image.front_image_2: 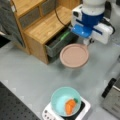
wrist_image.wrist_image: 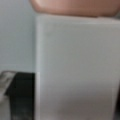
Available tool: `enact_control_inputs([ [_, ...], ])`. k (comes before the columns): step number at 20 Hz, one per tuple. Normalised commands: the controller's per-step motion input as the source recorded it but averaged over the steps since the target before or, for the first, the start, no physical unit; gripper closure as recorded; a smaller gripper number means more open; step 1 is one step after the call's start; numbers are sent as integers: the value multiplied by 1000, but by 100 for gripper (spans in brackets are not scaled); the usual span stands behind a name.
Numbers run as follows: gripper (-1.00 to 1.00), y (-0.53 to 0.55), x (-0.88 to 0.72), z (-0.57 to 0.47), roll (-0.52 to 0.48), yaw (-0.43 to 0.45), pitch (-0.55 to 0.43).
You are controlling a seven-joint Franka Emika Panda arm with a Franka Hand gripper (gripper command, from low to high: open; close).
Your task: Pick up the pan. Place the pan on the table. Pick up the bowl. Place the bowl on the stove.
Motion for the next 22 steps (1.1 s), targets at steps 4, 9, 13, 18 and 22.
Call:
enact_control_inputs([
  [4, 100, -96, 468, 384, 83, -15, 340],
  [9, 100, -170, 425, 325, 62, 6, 302],
  [13, 100, -200, 400, 277, 28, 39, 263],
  [18, 100, -228, 454, 298, -13, 52, 238],
  [22, 100, -283, 507, 277, -28, 76, 228],
])
